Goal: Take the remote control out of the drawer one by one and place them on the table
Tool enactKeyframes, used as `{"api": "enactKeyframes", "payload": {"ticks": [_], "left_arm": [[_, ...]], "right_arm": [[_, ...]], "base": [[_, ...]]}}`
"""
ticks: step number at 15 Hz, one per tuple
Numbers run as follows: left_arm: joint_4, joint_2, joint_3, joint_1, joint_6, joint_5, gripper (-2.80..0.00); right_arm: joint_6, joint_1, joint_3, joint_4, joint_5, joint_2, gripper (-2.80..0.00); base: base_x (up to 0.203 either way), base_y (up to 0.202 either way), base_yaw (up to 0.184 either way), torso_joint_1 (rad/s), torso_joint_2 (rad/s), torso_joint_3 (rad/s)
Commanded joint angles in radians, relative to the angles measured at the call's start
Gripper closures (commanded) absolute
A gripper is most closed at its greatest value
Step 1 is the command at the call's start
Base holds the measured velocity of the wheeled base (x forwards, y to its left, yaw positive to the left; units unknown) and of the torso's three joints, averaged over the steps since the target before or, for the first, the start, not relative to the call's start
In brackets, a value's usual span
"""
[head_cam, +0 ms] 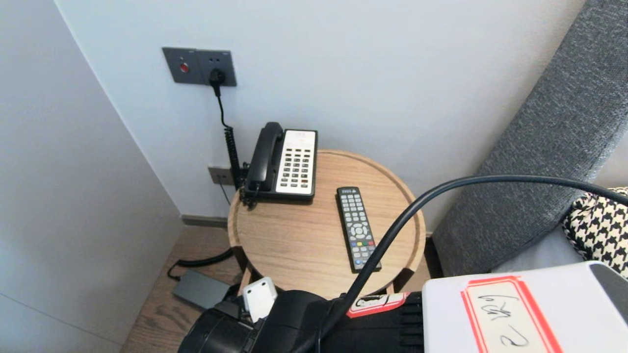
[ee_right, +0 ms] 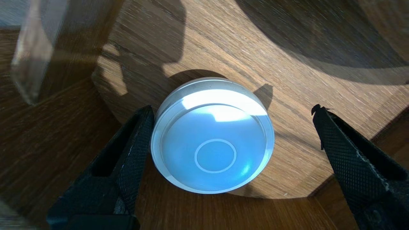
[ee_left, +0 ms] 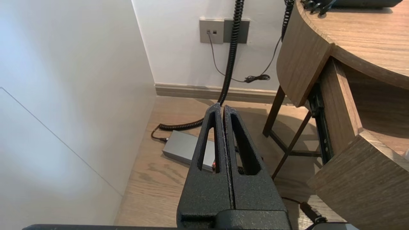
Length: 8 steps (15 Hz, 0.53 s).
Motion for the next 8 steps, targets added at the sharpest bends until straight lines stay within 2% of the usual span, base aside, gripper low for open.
{"api": "enactKeyframes", "payload": {"ticks": [1,8], "left_arm": [[-0.001,0.000,0.012,0.000,0.000,0.000,0.00],[-0.001,0.000,0.009,0.000,0.000,0.000,0.00]], "right_arm": [[0.003,0.000,0.006,0.003,-0.003,-0.011,-2.80],[0.003,-0.005,0.053,0.003,-0.004,-0.056,-2.80]], "base": [[0.000,0.000,0.000,0.000,0.00,0.000],[0.000,0.000,0.000,0.000,0.00,0.000]]}}
